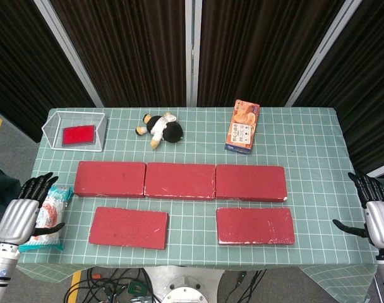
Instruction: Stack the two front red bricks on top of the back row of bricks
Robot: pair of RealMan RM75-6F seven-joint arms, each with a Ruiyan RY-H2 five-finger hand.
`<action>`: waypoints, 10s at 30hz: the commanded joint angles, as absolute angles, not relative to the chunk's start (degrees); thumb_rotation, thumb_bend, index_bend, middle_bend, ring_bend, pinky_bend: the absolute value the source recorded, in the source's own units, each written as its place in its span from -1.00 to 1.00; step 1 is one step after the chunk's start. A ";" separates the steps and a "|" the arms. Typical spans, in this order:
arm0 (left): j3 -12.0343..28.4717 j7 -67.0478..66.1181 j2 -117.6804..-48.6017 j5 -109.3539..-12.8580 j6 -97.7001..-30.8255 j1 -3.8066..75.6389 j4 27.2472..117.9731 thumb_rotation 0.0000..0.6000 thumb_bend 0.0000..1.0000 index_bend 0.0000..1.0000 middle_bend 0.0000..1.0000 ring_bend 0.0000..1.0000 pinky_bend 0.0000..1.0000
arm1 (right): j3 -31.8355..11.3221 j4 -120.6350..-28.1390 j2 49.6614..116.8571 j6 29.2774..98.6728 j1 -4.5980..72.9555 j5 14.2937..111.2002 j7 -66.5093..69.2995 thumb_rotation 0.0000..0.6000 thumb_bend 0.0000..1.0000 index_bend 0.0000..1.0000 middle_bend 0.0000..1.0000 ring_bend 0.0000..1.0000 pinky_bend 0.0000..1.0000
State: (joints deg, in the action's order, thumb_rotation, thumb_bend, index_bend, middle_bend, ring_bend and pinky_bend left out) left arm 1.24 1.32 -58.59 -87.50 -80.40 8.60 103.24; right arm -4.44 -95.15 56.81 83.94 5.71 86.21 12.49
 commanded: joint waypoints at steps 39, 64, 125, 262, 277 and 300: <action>-0.67 -25.59 -71.99 -74.50 -55.24 23.98 119.80 1.00 -1.00 -0.99 -1.00 -1.00 -1.00 | -6.31 -90.96 54.48 81.17 7.15 83.83 17.84 1.00 -1.00 -1.00 -1.00 -1.00 -1.00; -0.38 -38.81 -77.83 -53.80 -59.50 32.51 119.45 1.00 -1.00 -1.00 -1.00 -1.00 -1.00 | -6.24 -86.70 56.38 79.88 7.42 83.10 21.40 1.00 -1.00 -1.00 -1.00 -1.00 -1.00; 10.74 -23.67 -76.34 -41.44 -44.47 55.67 97.33 1.00 -0.83 -0.97 -0.61 -0.69 -1.00 | -7.31 -87.50 55.80 79.48 7.32 81.24 20.18 1.00 -1.00 -1.00 -1.00 -1.00 -1.00; -3.47 -27.07 -59.97 -56.25 -74.03 45.70 119.36 1.00 -0.94 -0.98 -1.00 -1.00 -1.00 | -4.31 -88.00 54.49 78.53 8.27 87.72 15.25 1.00 -1.00 -1.00 -1.00 -1.00 -1.00; -8.61 -11.12 -58.82 -70.84 -81.70 27.90 109.08 1.00 -0.97 -0.97 -1.00 -1.00 -1.00 | 1.60 -101.30 50.74 69.56 11.66 94.25 -0.16 1.00 -1.00 -1.00 -1.00 -1.00 -1.00; -6.99 -3.84 -60.49 -79.23 -84.95 15.74 102.27 1.00 -1.00 -0.97 -1.00 -1.00 -1.00 | 2.29 -104.76 60.85 56.26 18.52 88.87 -8.23 1.00 -1.00 -1.00 -1.00 -1.00 -1.00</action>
